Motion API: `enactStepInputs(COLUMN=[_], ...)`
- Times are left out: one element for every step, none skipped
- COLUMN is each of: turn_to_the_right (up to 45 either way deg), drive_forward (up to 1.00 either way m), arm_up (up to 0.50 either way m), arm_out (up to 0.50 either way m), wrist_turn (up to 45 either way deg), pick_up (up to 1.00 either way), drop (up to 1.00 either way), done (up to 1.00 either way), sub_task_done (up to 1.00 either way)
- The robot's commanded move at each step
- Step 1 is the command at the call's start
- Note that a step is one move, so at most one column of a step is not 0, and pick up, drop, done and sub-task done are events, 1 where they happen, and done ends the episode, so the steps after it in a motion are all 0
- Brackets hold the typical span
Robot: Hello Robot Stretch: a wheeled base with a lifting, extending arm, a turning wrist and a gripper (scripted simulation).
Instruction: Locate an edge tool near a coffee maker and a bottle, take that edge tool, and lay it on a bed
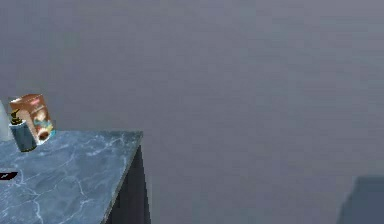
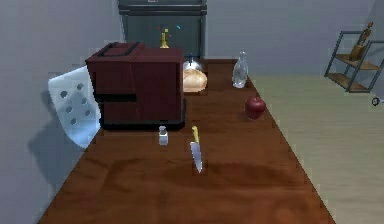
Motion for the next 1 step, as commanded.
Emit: enactStepInputs(turn_to_the_right=[0.0], drive_forward=[0.0], arm_up=[0.5], arm_out=[0.0], wrist_turn=[0.0], pick_up=[0.0], drop=[0.0], done=[0.0], sub_task_done=[0.0])
